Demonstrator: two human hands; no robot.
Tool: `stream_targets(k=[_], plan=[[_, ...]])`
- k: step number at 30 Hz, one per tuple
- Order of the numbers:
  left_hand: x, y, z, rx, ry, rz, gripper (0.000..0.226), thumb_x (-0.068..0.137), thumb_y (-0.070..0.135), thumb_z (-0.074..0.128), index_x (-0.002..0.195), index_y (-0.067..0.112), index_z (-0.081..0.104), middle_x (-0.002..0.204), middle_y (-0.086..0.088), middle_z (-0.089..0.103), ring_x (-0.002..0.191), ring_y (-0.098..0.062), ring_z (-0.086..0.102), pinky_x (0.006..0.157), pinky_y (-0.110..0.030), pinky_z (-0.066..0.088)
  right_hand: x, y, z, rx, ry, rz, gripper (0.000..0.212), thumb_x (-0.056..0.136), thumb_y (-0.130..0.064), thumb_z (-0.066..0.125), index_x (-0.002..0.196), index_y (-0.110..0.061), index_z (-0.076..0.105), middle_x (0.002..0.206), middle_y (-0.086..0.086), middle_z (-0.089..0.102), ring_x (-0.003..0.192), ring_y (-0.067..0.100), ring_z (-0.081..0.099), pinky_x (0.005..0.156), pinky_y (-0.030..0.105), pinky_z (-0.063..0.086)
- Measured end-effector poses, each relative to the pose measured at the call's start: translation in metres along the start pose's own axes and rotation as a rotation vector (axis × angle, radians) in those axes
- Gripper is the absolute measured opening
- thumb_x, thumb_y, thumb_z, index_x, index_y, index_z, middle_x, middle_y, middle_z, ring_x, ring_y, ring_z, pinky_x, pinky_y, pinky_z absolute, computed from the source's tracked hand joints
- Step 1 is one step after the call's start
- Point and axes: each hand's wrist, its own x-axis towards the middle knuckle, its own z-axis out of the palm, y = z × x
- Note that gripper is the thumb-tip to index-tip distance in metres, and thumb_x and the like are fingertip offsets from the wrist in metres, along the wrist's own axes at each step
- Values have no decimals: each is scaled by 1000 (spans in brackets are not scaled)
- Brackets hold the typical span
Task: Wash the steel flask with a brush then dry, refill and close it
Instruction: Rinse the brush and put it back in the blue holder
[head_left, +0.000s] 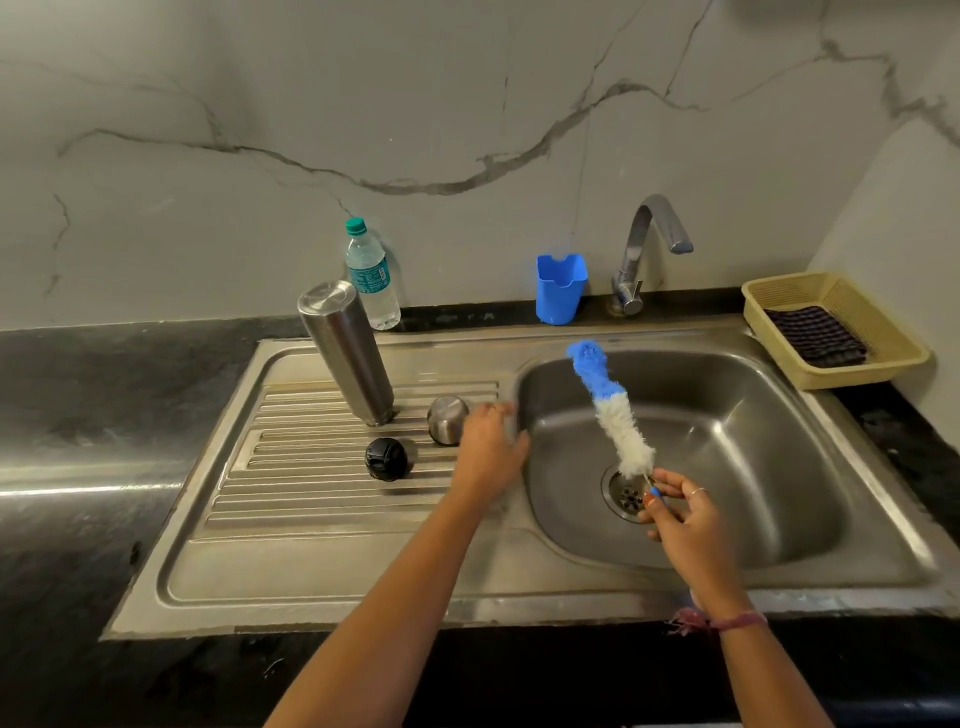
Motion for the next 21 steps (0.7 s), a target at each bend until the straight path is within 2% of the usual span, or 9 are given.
stream_targets(k=[2,4,6,8,12,14,16,19,21], plan=[[-14,17,22,-242,-126,-65,35,91,18,70,124,8,65,110,-6,69,98,-16,63,91,-29,46,-1,-3,-4,57,-5,-2,24,92,-10,60,111,-24,59,99,-10,65,75,11,68,58,26,51],[-29,36,40,-427,-307,-145,32,93,26,69,122,12,67,102,2,71,89,-5,64,85,-23,50,-1,-4,-6,126,-2,26,22,91,-13,62,111,-22,62,99,-8,68,69,6,67,51,18,46],[-41,52,56,-596,-431,-201,24,97,30,63,115,15,70,86,15,71,74,9,62,73,-12,49,0,-5,-8,193,-7,60,22,89,-12,64,110,-19,63,95,-3,71,65,5,65,46,15,41],[-47,63,68,-752,-462,-255,15,99,28,61,102,17,70,69,18,67,62,9,58,63,-9,44,0,-7,-11,252,-30,83,21,88,-9,64,107,-16,61,92,3,72,62,7,64,43,19,39],[-47,78,81,-916,-397,-306,13,97,20,64,95,8,67,72,3,67,59,1,60,60,-13,47,1,-5,-19,262,-68,102,20,88,-6,64,105,-12,56,89,5,72,63,12,67,46,23,41],[-44,85,85,-940,-359,-326,9,96,17,65,95,8,67,66,7,67,55,1,59,59,-14,47,4,-2,-26,254,-126,112,19,90,-9,62,106,-16,54,87,2,73,67,15,70,49,24,44],[-42,90,87,-954,-337,-346,8,96,16,64,97,8,68,65,11,67,57,1,59,61,-14,47,7,3,-35,220,-253,160,14,96,-17,52,109,-22,54,73,0,71,58,18,66,45,24,42],[-37,98,92,-974,-336,-368,23,95,18,67,112,3,69,81,3,70,77,-8,62,76,-22,51,14,15,-52,76,-381,174,27,98,-33,42,111,-18,61,46,-8,45,40,4,40,41,18,31],[-37,102,97,-994,-367,-376,20,94,21,68,109,8,71,90,-3,69,87,-15,60,86,-29,48,19,18,-63,-156,-287,28,24,97,-35,45,105,-23,65,47,-11,48,42,4,42,49,16,33]])
